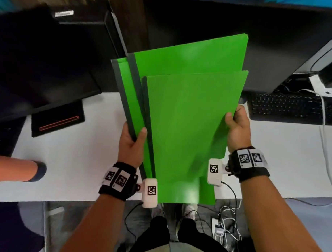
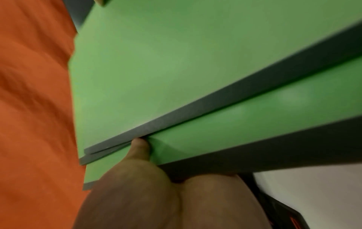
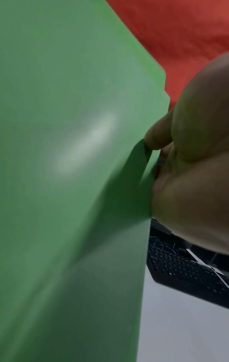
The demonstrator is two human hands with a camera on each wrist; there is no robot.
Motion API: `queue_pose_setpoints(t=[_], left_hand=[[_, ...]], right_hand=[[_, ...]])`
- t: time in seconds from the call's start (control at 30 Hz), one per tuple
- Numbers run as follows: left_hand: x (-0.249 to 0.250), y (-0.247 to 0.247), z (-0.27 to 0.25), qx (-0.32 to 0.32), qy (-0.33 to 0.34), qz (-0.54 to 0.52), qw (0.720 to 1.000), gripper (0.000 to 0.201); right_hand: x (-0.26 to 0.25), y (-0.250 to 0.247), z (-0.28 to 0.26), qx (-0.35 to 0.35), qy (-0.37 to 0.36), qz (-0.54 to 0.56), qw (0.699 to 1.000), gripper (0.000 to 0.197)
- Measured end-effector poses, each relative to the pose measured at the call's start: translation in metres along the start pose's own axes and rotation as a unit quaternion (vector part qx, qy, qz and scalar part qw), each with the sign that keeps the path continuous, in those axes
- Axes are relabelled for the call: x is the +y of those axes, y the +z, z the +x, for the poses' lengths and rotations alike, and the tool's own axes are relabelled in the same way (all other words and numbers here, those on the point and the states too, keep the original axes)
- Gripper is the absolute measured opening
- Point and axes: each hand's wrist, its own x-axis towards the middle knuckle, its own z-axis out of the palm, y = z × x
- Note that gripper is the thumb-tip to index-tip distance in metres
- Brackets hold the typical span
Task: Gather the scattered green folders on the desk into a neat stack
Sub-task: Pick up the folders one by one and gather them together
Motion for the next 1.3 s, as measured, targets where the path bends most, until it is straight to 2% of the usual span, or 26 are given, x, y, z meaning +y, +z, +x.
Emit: queue_pose_setpoints(t=[0.1, 0.2, 0.3, 0.37, 0.43, 0.5, 0.6, 0.7, 0.73, 0.8, 0.93, 1.0, 1.07, 1.13, 1.17, 1.23, 1.3], left_hand=[[0.014, 0.010, -0.005, 0.006, 0.023, -0.011, 1.000, 0.028], [0.029, 0.021, -0.013, 0.016, 0.048, -0.029, 0.998, 0.031], [0.032, 0.028, -0.017, 0.018, 0.048, -0.018, 0.998, 0.042], [0.037, 0.029, -0.012, 0.031, 0.106, -0.030, 0.993, 0.048], [0.038, 0.026, -0.008, 0.005, 0.155, -0.021, 0.988, 0.042], [0.036, 0.023, -0.002, -0.018, 0.170, 0.008, 0.985, 0.029], [0.022, 0.023, 0.002, -0.027, 0.149, 0.017, 0.988, 0.020], [0.006, 0.023, -0.003, -0.034, 0.109, 0.042, 0.993, 0.035], [0.002, 0.023, -0.005, -0.037, 0.099, 0.050, 0.993, 0.040], [-0.005, 0.022, -0.005, -0.034, 0.087, 0.062, 0.994, 0.044], [0.002, 0.018, 0.004, -0.010, 0.079, 0.088, 0.993, 0.036], [0.012, 0.014, 0.009, 0.011, 0.087, 0.103, 0.991, 0.026], [0.021, 0.006, 0.013, 0.046, 0.089, 0.120, 0.988, 0.014], [0.026, -0.009, 0.018, 0.090, 0.089, 0.140, 0.982, 0.010], [0.025, -0.019, 0.021, 0.110, 0.091, 0.145, 0.979, 0.010], [0.024, -0.036, 0.025, 0.137, 0.090, 0.151, 0.975, 0.009], [0.020, -0.050, 0.028, 0.154, 0.091, 0.158, 0.971, 0.023]], right_hand=[[0.001, 0.009, 0.002, 0.023, 0.012, -0.008, 1.000, 0.020], [-0.001, 0.018, 0.002, 0.046, 0.003, -0.001, 0.999, 0.014], [-0.005, 0.028, -0.001, 0.080, -0.028, 0.015, 0.996, 0.020], [-0.009, 0.030, -0.002, 0.086, -0.045, 0.017, 0.995, 0.025], [-0.013, 0.030, -0.004, 0.089, -0.061, 0.002, 0.994, 0.022], [-0.013, 0.030, -0.007, 0.087, -0.071, 0.000, 0.994, 0.018], [0.002, 0.028, -0.021, 0.050, -0.048, 0.004, 0.998, 0.035], [0.018, 0.027, -0.042, 0.031, 0.008, -0.040, 0.999, 0.060], [0.022, 0.026, -0.046, 0.025, 0.011, -0.051, 0.998, 0.061], [0.027, 0.026, -0.047, 0.025, 0.008, -0.053, 0.998, 0.047], [0.023, 0.028, -0.035, 0.009, 0.003, -0.075, 0.997, 0.025], [0.025, 0.030, -0.028, -0.008, 0.022, -0.124, 0.992, 0.028], [0.036, 0.031, -0.023, -0.013, 0.071, -0.173, 0.982, 0.045], [0.055, 0.029, -0.023, -0.012, 0.164, -0.270, 0.949, 0.066], [0.065, 0.028, -0.027, -0.017, 0.227, -0.343, 0.911, 0.076], [0.083, 0.026, -0.045, -0.034, 0.340, -0.472, 0.813, 0.091], [0.095, 0.026, -0.066, -0.039, 0.381, -0.546, 0.745, 0.102]])
